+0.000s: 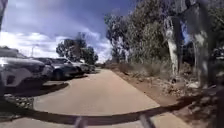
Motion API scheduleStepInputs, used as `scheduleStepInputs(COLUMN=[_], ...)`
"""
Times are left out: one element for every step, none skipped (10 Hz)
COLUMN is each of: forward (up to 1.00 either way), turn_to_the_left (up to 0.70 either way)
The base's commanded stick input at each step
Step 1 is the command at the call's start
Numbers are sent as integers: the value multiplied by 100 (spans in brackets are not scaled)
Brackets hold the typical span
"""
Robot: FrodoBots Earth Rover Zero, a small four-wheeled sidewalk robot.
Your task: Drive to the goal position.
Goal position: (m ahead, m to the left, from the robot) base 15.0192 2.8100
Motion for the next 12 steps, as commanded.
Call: scheduleStepInputs(forward=[100, 100, 100, 100, 100, 100, 100, 100, 100, 100, 100, 100], turn_to_the_left=[0, 0, 0, 0, 0, 0, 0, 0, 0, 0, 0, 0])
